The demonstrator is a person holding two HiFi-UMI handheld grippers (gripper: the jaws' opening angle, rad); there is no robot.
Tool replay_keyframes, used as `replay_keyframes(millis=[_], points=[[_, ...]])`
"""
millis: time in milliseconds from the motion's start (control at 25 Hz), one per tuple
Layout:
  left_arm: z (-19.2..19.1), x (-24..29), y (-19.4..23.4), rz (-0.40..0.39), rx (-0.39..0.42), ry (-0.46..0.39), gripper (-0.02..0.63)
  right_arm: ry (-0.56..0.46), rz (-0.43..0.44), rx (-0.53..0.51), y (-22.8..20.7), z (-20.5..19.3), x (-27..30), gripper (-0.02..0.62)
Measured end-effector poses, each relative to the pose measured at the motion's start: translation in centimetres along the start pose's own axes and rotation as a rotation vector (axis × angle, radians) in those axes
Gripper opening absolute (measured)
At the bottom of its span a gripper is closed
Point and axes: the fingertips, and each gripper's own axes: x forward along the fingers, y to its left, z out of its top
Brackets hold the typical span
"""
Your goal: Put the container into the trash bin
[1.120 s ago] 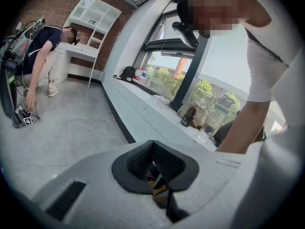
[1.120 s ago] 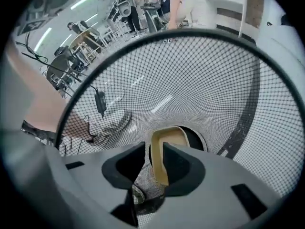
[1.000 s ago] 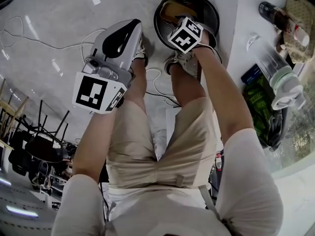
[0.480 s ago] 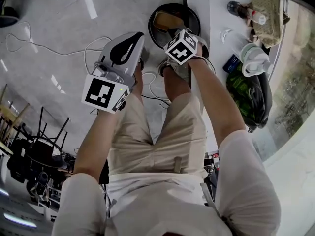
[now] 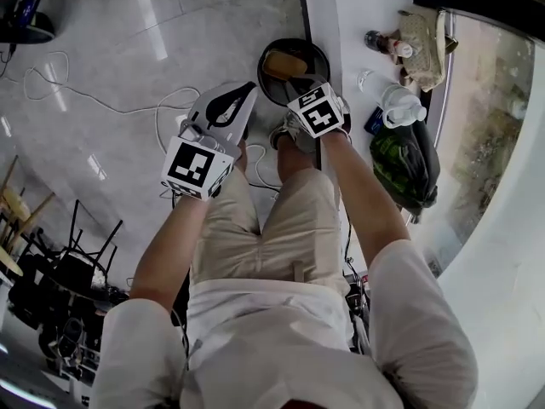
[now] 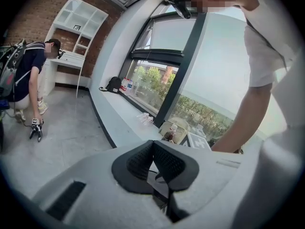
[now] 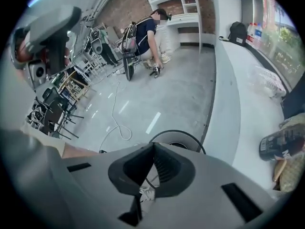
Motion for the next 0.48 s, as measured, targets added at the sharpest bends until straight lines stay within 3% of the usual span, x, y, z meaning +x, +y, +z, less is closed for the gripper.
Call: replay_keyframes(millis=[480], points=[[8.5,-3.0,-3.2,-0.024,0.03,-0.029,0.017,-0.175,-0.06,0.118,2.3,6.7,-11.9,0.002]])
